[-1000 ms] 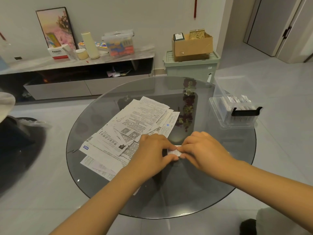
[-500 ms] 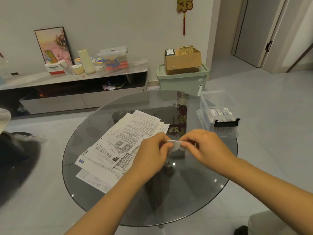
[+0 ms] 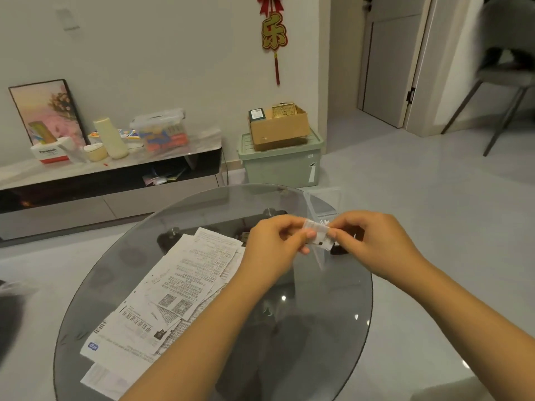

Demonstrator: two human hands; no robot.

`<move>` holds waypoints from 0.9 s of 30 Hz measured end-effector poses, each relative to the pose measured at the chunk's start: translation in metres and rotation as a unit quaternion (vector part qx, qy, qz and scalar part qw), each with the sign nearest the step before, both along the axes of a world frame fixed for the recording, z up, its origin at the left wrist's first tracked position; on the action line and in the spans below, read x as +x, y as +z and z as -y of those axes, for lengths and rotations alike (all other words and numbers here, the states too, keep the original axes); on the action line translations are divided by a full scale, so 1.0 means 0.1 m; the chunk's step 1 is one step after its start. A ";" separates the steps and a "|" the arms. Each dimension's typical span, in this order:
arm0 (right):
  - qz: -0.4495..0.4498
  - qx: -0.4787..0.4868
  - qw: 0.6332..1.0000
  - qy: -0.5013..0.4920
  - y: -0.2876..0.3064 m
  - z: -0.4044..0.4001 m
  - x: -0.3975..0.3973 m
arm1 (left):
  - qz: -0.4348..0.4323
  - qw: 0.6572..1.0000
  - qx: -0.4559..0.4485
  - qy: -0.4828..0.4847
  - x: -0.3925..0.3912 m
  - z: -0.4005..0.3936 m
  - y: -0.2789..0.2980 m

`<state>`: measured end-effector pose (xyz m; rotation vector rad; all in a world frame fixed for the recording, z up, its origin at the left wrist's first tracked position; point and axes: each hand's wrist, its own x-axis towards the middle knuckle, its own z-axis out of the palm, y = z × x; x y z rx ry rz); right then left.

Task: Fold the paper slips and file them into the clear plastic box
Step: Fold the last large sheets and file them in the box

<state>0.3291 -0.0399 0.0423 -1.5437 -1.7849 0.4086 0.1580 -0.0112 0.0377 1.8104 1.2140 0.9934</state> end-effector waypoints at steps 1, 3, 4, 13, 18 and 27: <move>-0.006 0.007 0.999 -0.037 0.02 -0.05 0.09 | 0.007 1.000 0.005 -0.009 0.10 -0.09 0.02; -0.009 0.021 0.993 -0.113 0.02 -0.13 0.21 | -0.033 0.999 0.029 -0.019 0.25 -0.21 0.03; -0.010 0.027 0.989 -0.144 0.01 -0.16 0.27 | -0.077 0.995 0.056 -0.031 0.32 -0.28 0.02; -0.017 0.011 0.975 -0.219 -0.10 -0.32 0.40 | -0.352 0.869 0.235 -0.255 0.64 -0.69 -0.14; 0.022 -0.009 0.973 -0.228 -0.15 -0.38 0.41 | -0.381 0.839 0.256 -0.292 0.71 -0.79 -0.27; 0.098 -0.009 0.968 -0.232 -0.21 -0.43 0.38 | -0.396 0.827 0.298 -0.264 0.73 -0.82 -0.34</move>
